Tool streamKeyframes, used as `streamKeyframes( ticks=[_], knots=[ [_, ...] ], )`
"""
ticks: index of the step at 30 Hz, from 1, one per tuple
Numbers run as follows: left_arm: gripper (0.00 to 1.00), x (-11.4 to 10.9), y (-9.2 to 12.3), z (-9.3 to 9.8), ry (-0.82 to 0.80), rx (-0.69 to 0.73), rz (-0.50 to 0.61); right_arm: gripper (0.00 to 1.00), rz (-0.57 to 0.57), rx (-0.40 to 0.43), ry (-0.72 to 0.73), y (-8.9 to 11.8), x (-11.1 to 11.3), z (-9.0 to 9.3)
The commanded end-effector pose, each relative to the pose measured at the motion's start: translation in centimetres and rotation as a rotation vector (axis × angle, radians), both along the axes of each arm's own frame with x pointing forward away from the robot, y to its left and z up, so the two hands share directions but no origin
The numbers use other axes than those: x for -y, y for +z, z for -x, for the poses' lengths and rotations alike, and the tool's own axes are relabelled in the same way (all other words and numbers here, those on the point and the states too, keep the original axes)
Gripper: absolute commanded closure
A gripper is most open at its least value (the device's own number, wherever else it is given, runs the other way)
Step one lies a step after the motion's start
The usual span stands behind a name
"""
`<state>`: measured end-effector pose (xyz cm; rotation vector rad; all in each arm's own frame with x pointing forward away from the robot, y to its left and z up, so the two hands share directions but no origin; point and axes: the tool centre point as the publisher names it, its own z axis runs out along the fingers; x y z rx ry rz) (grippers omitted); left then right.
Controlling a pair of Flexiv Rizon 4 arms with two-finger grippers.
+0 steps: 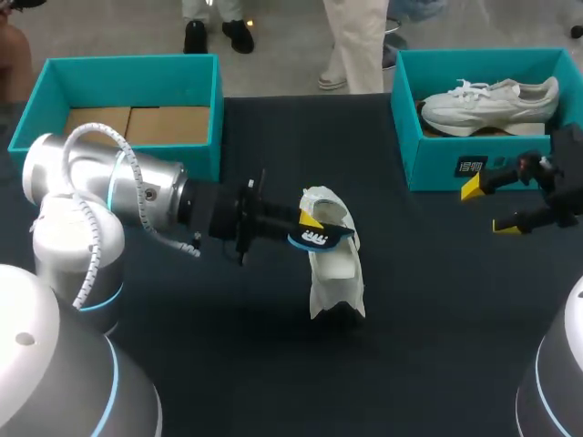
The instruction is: Take the shoe out of the shoebox, open the shoe tongue, remove and reinsert the insole, then place the shoe into the shoebox
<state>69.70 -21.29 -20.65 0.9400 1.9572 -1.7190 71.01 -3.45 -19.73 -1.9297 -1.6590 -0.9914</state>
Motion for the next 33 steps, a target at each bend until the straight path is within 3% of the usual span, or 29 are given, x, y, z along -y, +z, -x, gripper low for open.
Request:
streamKeyframes(
  ticks=[1,10,23,28,33],
  knots=[
    [1.00,0.0,0.1,0.1,0.001,0.001,-0.001,0.00,0.003,-0.002,-0.002,0.0,-0.1,0.0],
    [1.00,0.9,-0.5,0.7,-0.003,0.002,0.058,0.00,0.003,-0.002,-0.002,0.0,-0.1,0.0],
    [1.00,3.2,-2.8,1.3,-0.031,-0.032,0.061,0.00,0.003,-0.002,-0.002,0.0,-0.1,0.0],
    [1.00,3.7,-4.0,1.0,-0.026,-0.051,0.062,0.00,0.003,-0.002,-0.002,0.0,-0.1,0.0],
    [1.00,3.5,-3.9,0.7,0.012,-0.049,0.074,0.00,0.003,-0.002,-0.002,0.0,-0.1,0.0]
  ],
)
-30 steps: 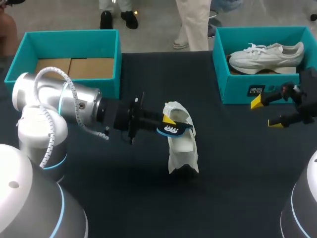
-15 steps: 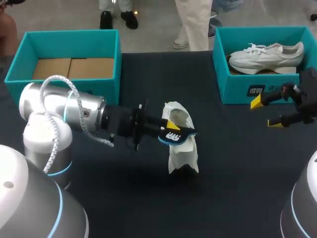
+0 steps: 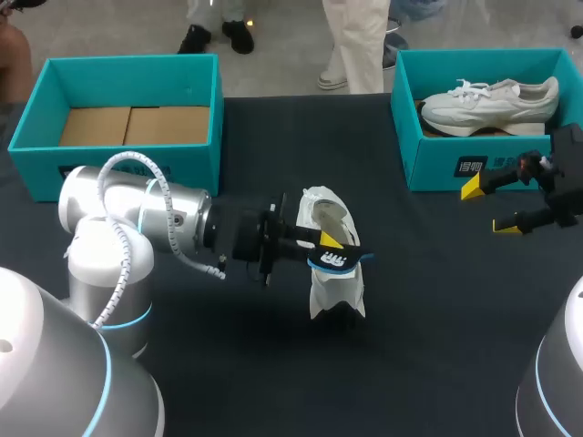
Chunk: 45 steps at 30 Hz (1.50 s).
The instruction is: Take the shoe out of the shoebox, open the shoe tongue, remove and reinsert the insole, then place the shoe into the shoebox
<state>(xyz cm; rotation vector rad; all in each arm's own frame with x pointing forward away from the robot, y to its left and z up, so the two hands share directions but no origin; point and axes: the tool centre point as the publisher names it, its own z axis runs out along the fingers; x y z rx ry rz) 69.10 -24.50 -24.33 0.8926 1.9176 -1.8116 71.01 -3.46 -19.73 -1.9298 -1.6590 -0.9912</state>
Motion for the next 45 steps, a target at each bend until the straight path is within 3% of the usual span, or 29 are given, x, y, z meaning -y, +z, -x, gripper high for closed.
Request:
streamKeyframes(
  ticks=[1,8,27,45],
  knots=[
    [1.00,-0.1,-0.4,-0.1,0.022,0.001,-0.009,0.00,0.003,-0.002,-0.002,0.0,-0.1,0.0],
    [1.00,-1.2,-1.8,-1.1,0.027,0.002,-0.035,0.00,0.003,-0.002,-0.002,0.0,-0.1,0.0],
    [1.00,2.9,-2.3,-1.6,0.038,-0.003,0.025,0.00,0.003,-0.002,-0.002,0.0,-0.1,0.0],
    [1.00,2.9,-3.4,-1.7,0.076,-0.020,-0.020,0.00,0.003,-0.002,-0.002,0.0,-0.1,0.0]
  ],
)
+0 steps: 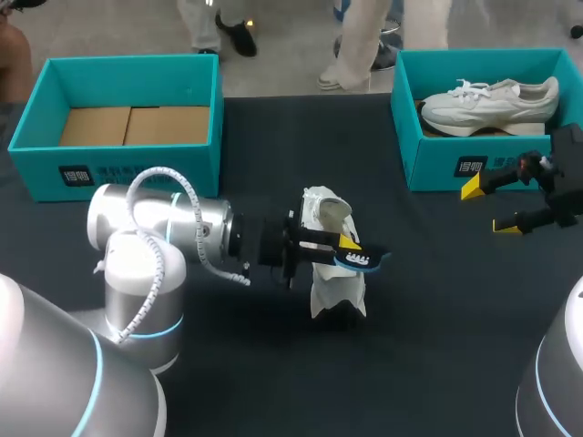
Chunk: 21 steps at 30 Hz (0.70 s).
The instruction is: Take the shoe out of the shoebox, open the shoe tongue, remove and reinsert the insole, then place the shoe into the shoebox
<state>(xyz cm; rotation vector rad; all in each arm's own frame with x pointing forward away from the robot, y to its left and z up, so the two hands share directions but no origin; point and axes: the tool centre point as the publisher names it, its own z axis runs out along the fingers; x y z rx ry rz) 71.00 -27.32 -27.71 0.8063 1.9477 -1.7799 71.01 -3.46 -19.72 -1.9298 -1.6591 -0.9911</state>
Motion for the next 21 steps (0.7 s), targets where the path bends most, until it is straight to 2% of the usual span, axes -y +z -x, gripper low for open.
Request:
streamKeyframes(
  ticks=[1,21],
  knots=[
    [1.00,0.1,0.0,0.1,0.009,0.000,-0.009,0.00,0.003,-0.002,-0.002,0.0,-0.1,0.0],
    [1.00,-0.8,1.3,0.3,0.020,-0.007,0.015,0.00,0.003,-0.002,-0.002,0.0,-0.1,0.0]
  ],
)
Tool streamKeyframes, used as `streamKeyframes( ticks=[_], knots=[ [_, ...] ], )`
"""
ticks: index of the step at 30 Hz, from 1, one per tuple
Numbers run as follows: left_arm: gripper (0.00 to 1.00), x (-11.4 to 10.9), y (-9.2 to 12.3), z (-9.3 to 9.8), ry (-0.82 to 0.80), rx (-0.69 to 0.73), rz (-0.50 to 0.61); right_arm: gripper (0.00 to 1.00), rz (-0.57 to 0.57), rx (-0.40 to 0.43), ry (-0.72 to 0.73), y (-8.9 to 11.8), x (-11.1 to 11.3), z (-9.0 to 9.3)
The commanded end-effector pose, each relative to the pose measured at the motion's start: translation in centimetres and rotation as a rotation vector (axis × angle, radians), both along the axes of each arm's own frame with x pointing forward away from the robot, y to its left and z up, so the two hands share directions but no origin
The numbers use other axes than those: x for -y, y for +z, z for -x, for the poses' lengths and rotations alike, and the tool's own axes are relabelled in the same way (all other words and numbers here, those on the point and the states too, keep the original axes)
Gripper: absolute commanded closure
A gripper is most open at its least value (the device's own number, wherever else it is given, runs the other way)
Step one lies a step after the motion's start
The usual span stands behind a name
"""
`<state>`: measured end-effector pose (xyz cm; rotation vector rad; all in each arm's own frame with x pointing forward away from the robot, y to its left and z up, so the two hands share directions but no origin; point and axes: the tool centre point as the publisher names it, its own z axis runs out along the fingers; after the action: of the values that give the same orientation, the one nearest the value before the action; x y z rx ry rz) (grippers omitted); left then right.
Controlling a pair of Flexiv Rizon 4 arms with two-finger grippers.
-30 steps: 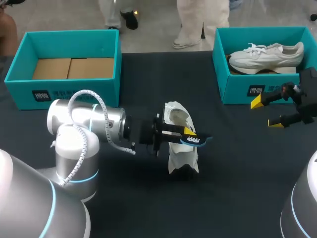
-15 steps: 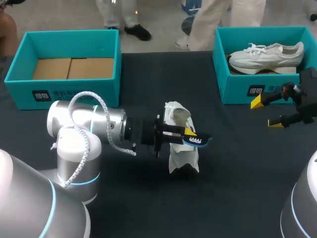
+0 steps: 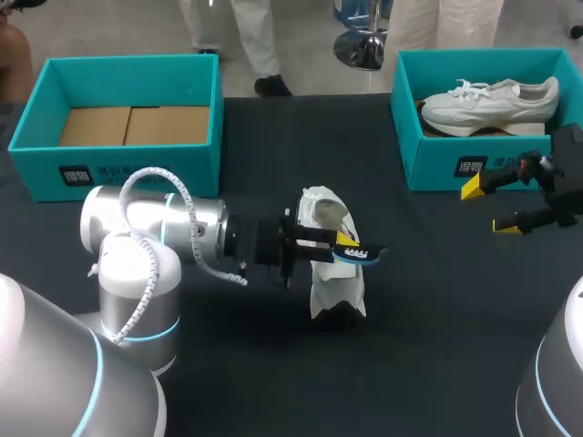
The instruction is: Take the shoe out of the shoebox, open the shoe tongue, remove and reinsert the insole, then place the shoe into the shoebox
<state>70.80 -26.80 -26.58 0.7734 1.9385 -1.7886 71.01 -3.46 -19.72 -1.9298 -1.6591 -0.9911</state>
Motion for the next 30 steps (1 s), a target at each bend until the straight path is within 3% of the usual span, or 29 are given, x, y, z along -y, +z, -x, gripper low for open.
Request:
streamKeyframes(
  ticks=[1,18,30],
  knots=[
    [1.00,-0.2,0.0,0.0,0.002,0.001,-0.001,0.00,0.003,-0.002,-0.002,0.0,-0.1,0.0],
    [1.00,-0.2,-0.9,-0.4,0.010,-0.005,-0.014,0.00,0.003,-0.002,-0.002,0.0,-0.1,0.0],
    [1.00,-1.5,0.2,-0.3,0.031,-0.025,0.018,0.00,0.003,-0.002,-0.002,0.0,-0.1,0.0]
  ],
)
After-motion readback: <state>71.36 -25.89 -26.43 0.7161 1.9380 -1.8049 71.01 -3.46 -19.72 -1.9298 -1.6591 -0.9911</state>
